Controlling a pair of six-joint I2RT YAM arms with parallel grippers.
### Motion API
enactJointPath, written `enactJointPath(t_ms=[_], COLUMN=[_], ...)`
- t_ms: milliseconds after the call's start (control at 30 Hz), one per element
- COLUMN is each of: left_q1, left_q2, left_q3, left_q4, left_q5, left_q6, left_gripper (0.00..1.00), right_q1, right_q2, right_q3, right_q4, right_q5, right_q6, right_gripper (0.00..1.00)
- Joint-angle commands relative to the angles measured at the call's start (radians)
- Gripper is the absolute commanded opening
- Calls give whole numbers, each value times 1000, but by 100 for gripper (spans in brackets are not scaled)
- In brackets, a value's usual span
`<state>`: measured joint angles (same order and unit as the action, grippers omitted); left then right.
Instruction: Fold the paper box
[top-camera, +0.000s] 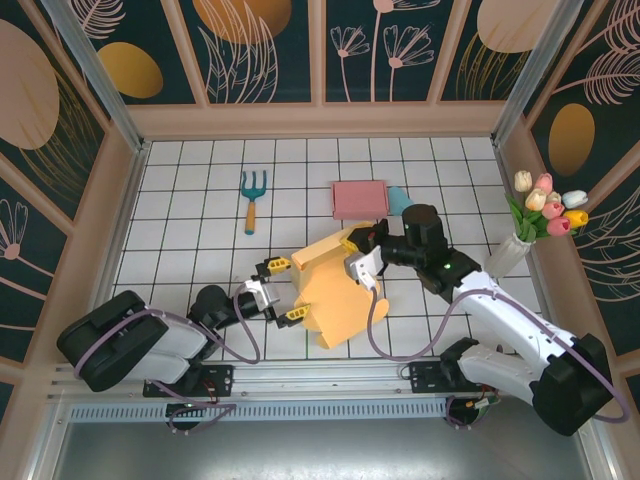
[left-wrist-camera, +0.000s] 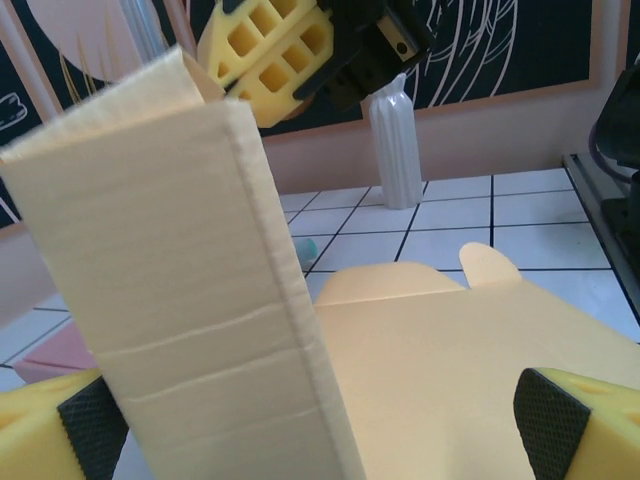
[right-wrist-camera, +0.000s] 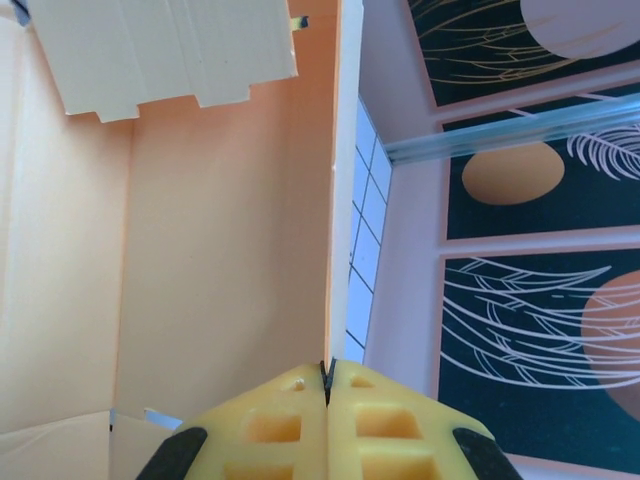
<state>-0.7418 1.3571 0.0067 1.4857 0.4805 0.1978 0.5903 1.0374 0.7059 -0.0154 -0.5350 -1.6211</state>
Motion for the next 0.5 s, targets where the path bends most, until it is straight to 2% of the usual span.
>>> enactJointPath(t_ms=[0, 167, 267, 467], left_q1=[1, 2, 1, 2], left_q2=[-34, -113, -156, -182], left_q3=[43, 12, 38, 60], left_q4=[-121, -101, -181, -223], left_q5=[40, 39, 40, 32], left_q6=[63, 32, 22, -1], left_gripper=[98, 98, 98, 94], right_q1=[-12, -8, 1, 39], right_q2=[-13, -23, -27, -30], right_q3=[-4, -32, -33, -31], right_q4=[-43, 1, -6, -26], right_q5=[-47, -21, -21, 20], right_q6=[-35, -37, -39, -50], right_gripper=[0, 0, 0, 0])
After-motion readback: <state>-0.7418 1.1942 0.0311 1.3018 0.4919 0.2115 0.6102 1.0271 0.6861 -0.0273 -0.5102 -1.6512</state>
